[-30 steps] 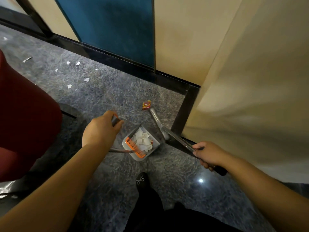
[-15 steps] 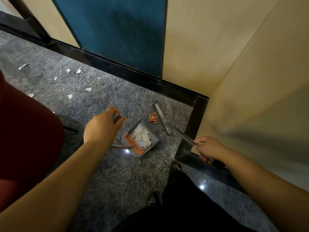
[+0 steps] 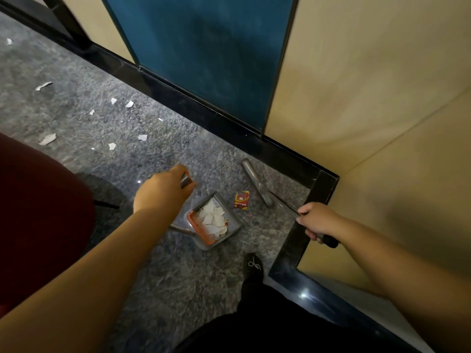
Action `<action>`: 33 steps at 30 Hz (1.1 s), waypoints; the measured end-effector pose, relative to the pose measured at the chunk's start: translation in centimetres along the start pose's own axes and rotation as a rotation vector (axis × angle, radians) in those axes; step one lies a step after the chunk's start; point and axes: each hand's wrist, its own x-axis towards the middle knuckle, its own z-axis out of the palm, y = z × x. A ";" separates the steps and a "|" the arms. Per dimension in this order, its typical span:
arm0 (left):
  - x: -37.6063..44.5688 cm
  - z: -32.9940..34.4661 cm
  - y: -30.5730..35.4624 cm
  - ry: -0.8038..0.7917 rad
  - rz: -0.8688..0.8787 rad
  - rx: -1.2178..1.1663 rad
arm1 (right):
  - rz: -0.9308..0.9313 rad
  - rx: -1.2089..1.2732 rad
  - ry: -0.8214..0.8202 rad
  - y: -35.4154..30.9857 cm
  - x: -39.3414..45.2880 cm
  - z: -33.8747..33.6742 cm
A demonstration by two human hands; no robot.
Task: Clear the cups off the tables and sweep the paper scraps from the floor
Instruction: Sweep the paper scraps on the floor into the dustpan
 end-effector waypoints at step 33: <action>5.1 -3.2 -5.6 0.031 -0.068 -0.084 | -0.024 -0.131 -0.236 -10.7 -0.5 1.3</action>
